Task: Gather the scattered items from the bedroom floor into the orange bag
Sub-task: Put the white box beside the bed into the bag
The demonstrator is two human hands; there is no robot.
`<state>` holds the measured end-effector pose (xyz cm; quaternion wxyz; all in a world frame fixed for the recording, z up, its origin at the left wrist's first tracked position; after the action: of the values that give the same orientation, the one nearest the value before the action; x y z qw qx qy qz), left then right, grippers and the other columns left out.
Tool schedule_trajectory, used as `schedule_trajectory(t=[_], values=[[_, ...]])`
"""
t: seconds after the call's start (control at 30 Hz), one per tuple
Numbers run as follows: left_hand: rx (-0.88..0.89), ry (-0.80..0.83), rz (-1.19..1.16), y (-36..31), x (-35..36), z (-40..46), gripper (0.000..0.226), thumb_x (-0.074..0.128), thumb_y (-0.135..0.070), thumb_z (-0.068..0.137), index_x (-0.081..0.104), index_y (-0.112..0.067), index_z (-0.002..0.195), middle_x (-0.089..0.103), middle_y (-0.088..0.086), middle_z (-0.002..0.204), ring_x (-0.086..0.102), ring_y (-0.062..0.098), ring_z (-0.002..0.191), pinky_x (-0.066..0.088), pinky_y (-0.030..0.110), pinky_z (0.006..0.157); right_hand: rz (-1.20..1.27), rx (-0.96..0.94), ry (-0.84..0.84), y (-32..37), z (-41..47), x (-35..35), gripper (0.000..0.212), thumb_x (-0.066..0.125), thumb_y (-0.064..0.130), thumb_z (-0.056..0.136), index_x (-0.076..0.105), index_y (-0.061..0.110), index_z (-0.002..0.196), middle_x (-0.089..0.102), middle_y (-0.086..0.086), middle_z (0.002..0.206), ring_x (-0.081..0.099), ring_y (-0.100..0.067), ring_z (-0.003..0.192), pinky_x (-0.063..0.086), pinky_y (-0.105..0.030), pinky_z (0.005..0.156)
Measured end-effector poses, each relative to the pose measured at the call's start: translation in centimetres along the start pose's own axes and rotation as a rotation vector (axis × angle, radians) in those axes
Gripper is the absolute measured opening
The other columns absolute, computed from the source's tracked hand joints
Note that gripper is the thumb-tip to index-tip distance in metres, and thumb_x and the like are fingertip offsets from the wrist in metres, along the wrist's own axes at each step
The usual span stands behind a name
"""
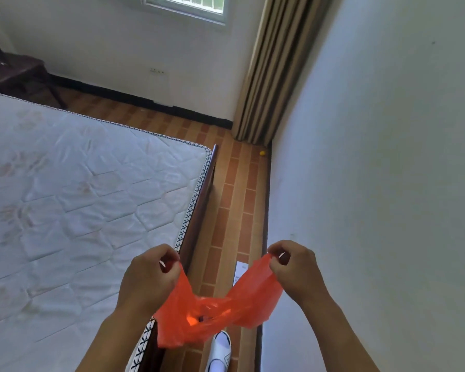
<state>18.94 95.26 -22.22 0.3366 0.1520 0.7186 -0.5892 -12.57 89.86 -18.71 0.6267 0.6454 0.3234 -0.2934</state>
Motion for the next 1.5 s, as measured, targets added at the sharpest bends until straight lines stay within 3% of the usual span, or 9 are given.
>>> schedule_trajectory(t=[0.4,0.5,0.83,1.23,1.43,1.5], values=[[-0.137,0.135,0.106,6.7,13.4,7.3,0.015,0.073,-0.022,0.077,0.065,-0.033,0.081,0.066,-0.017,0.074,0.060,0.005,0.061,0.052,0.030,0.059,0.039,0.088,0.205,-11.5,8.9,10.5,0.026,0.066,0.005,0.081,0.074,0.030,0.085,0.070,0.017,0.080,0.066,-0.003,0.081,0.051,-0.014,0.067],[-0.113,0.183,0.129,8.9,17.7,8.6,0.016,0.074,-0.018,0.077,0.064,-0.031,0.080,0.064,-0.016,0.072,0.058,0.005,0.060,0.047,0.029,0.055,0.097,0.125,0.202,-15.3,8.5,14.5,0.030,0.066,0.001,0.082,0.072,0.031,0.082,0.068,0.016,0.079,0.064,-0.005,0.081,0.047,-0.011,0.066],[0.100,0.248,0.158,16.6,29.9,13.2,0.018,0.074,-0.017,0.079,0.063,-0.031,0.079,0.064,-0.015,0.075,0.062,0.008,0.072,0.051,0.031,0.062,0.167,0.184,0.136,-27.5,7.9,26.8,0.031,0.070,0.001,0.085,0.074,0.032,0.086,0.069,0.015,0.080,0.065,-0.008,0.079,0.051,-0.015,0.067],[0.348,0.227,0.235,27.4,42.6,17.6,0.012,0.070,-0.022,0.082,0.062,-0.031,0.083,0.061,-0.016,0.077,0.060,0.004,0.074,0.051,0.030,0.065,0.091,-0.045,0.132,-36.5,13.4,40.5,0.020,0.071,0.008,0.086,0.073,0.027,0.093,0.067,0.019,0.087,0.064,-0.004,0.088,0.050,-0.014,0.075],[0.452,0.243,0.388,32.0,48.2,18.9,0.009,0.066,-0.026,0.082,0.060,-0.030,0.085,0.057,-0.014,0.080,0.059,0.011,0.075,0.048,0.032,0.063,-0.049,-0.179,0.206,-41.5,14.6,47.0,0.005,0.069,0.033,0.093,0.066,0.034,0.097,0.058,0.021,0.095,0.058,-0.001,0.089,0.043,-0.011,0.074],[0.488,0.266,0.478,33.0,49.6,19.5,0.004,0.063,-0.029,0.084,0.060,-0.030,0.087,0.058,-0.013,0.084,0.062,0.014,0.079,0.047,0.032,0.063,-0.086,-0.217,0.209,-43.1,14.6,48.8,0.017,0.066,0.041,0.091,0.068,0.031,0.104,0.056,0.021,0.104,0.057,-0.001,0.099,0.047,-0.016,0.083]])
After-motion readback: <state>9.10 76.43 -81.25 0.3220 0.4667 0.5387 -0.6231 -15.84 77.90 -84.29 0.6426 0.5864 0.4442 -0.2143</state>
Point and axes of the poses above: each hand's wrist, its own z-axis towards the middle knuckle, its own x-axis out of the palm, y = z × x, the point moved 7 cm from there along z, towards the middle knuckle
